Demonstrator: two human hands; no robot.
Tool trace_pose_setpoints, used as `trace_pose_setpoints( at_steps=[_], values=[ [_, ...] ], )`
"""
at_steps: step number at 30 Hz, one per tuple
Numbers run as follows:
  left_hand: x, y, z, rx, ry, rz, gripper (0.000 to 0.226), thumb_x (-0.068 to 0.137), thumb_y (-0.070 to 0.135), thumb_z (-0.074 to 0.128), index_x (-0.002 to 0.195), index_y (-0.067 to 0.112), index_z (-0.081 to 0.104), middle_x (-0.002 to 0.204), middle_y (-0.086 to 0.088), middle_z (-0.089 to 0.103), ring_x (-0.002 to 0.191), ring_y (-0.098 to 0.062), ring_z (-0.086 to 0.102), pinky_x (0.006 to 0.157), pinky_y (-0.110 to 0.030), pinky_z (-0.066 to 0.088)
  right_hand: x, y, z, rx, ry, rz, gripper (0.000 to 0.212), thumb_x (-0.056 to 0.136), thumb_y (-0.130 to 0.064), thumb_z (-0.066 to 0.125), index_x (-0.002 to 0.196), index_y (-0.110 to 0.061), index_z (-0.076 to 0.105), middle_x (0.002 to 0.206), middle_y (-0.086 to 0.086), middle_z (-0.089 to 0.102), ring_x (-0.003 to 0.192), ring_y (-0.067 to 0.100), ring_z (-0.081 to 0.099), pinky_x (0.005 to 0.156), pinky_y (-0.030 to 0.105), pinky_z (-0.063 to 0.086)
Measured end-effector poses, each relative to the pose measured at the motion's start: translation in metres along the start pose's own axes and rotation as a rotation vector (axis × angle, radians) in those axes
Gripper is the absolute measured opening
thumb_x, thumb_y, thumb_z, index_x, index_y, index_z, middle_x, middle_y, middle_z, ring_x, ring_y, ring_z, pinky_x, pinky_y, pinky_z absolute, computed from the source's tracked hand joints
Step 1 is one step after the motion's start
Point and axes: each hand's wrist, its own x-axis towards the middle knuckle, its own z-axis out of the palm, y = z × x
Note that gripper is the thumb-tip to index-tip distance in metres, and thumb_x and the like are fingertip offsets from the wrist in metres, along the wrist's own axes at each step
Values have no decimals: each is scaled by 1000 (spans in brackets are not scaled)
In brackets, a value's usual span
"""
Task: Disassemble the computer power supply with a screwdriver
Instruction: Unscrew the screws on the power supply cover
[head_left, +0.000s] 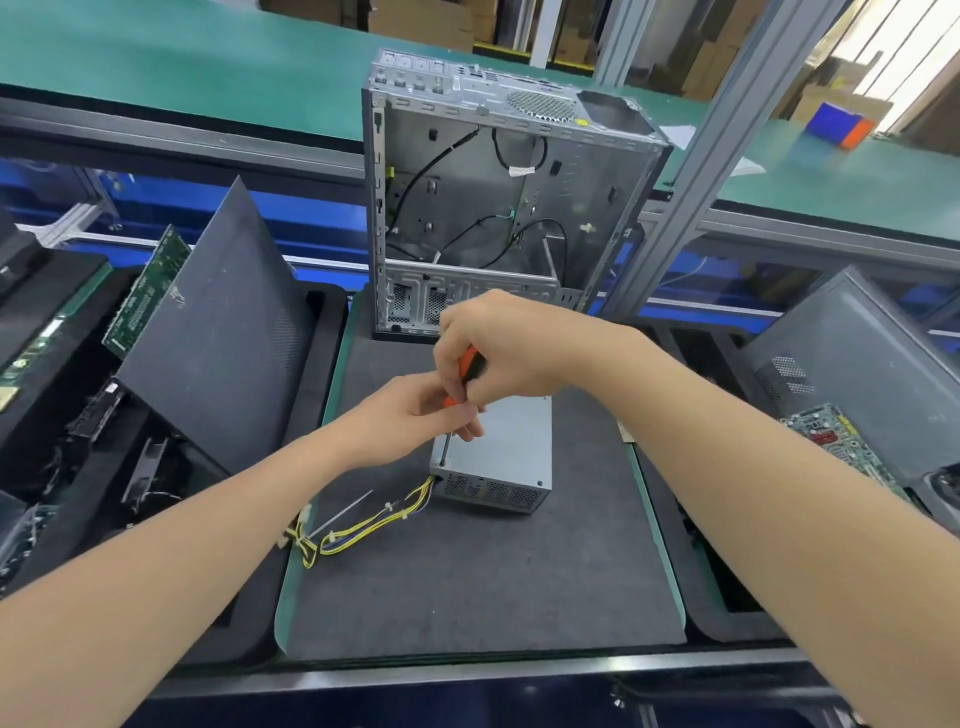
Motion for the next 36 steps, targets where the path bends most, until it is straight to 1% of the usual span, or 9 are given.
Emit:
trace_pose_setpoints(
  at_steps=[4, 7, 11, 15, 19, 22, 25, 33, 36],
  values=[
    [0, 0, 1, -39, -9, -3, 28, 101, 48, 61, 108, 23, 72, 105, 4, 80, 105, -12, 75, 91, -15, 53, -1, -1, 3, 12, 31, -36, 27, 78, -16, 68, 93, -36, 77, 88, -11, 56, 83, 2, 53, 71, 28, 47],
    [-1, -2, 0, -29, 6, -2, 25, 101, 43, 63, 109, 21, 71, 104, 4, 80, 105, -11, 74, 91, -14, 52, -6, -8, 9, 18, 171, 109, 27, 93, -47, 61, 117, -36, 64, 76, -13, 57, 80, 8, 56, 66, 33, 46],
    [-1, -1, 3, -13, 2, -16, 33, 98, 49, 63, 110, 20, 73, 103, 6, 80, 105, -11, 73, 96, -28, 53, -1, -28, 22, -185, 332, 519, 67, 92, -82, 32, 71, -20, 46, 68, -2, 42, 55, 21, 41, 50, 29, 28],
    [0, 5, 6, 37, -3, -28, 38, 93, 61, 57, 107, 28, 71, 102, 13, 80, 104, -4, 73, 94, -27, 50, 9, -35, 31, -179, 333, 560, 53, 101, -61, 47, 77, -14, 39, 68, 1, 37, 66, 30, 48, 55, 33, 35],
    [1, 6, 4, 61, -15, -33, 37, 102, 54, 54, 110, 23, 72, 103, 13, 80, 105, -4, 73, 97, -30, 52, 8, -23, 25, -21, 265, 391, 28, 98, -39, 61, 86, -16, 49, 77, 2, 52, 71, 31, 56, 54, 31, 37],
    [1, 8, 3, 34, -8, -15, 38, 97, 56, 56, 110, 23, 69, 103, 9, 80, 105, -8, 74, 98, -32, 53, 3, -14, 15, 65, 153, 196, 8, 89, -23, 66, 87, -20, 59, 76, -6, 61, 69, 18, 58, 56, 31, 45],
    [0, 8, 3, 15, -17, -31, 34, 98, 55, 57, 109, 25, 70, 104, 8, 80, 107, -9, 74, 99, -31, 53, 0, -8, 3, 38, 61, 1, 14, 78, -13, 70, 89, -23, 69, 83, -10, 62, 76, 4, 56, 64, 27, 48],
    [-3, 4, 7, 36, -34, -46, 28, 110, 29, 52, 105, 11, 74, 102, 4, 81, 104, -6, 73, 91, -16, 53, -8, -9, 6, -16, 83, -95, 14, 76, -16, 71, 84, -25, 77, 87, -3, 58, 78, 9, 52, 73, 32, 49],
    [-5, 6, 7, 44, -37, -43, 28, 109, 31, 52, 102, 19, 77, 101, 10, 80, 104, 0, 71, 88, -7, 48, -9, -22, 18, -28, 243, 64, 20, 90, -40, 62, 96, -21, 66, 79, -8, 57, 80, 15, 56, 70, 37, 50]
  ],
)
